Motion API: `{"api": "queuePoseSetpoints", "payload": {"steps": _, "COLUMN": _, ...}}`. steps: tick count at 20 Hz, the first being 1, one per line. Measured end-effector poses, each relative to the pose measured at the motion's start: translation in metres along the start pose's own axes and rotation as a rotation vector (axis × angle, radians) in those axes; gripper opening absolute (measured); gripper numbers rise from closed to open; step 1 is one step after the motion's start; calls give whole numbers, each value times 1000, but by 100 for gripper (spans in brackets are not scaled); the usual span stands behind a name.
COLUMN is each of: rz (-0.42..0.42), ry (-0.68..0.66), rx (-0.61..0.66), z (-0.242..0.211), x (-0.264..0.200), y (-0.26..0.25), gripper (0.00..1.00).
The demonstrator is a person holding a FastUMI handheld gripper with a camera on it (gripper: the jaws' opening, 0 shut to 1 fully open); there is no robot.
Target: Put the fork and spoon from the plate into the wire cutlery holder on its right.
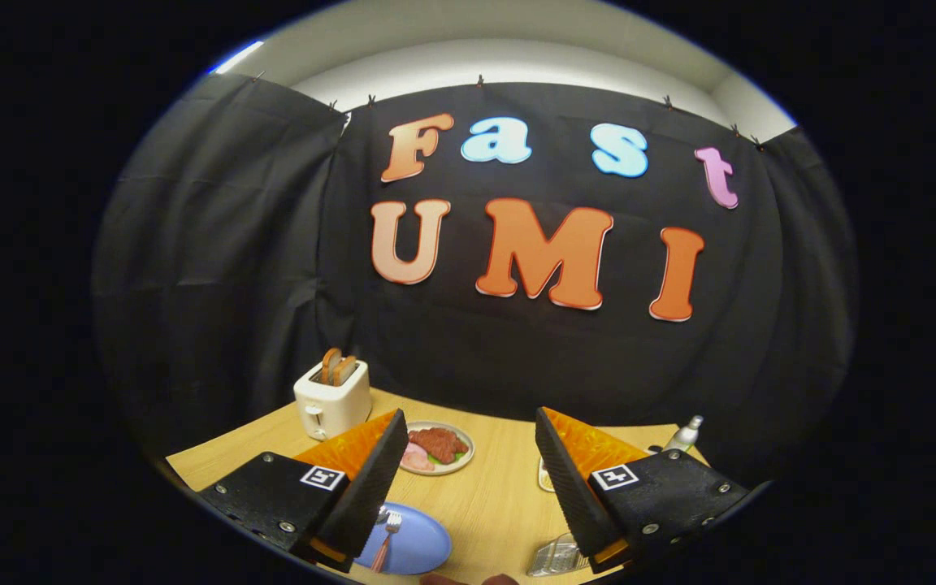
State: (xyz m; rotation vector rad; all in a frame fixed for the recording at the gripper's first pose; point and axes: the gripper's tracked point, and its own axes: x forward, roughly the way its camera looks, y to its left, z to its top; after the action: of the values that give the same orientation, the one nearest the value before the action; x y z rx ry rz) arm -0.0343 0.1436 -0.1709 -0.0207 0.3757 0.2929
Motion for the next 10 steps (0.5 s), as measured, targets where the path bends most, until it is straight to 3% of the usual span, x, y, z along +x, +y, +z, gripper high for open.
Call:
{"api": "queuePoseSetpoints", "payload": {"steps": 5, "rz": 120, "ry": 196, "rx": -27, "z": -70, "x": 11, "y": 47, "gripper": 93}}
{"api": "queuePoseSetpoints", "payload": {"steps": 10, "rz": 146, "ry": 356, "rx": -44, "z": -136, "x": 13, "y": 68, "gripper": 91}}
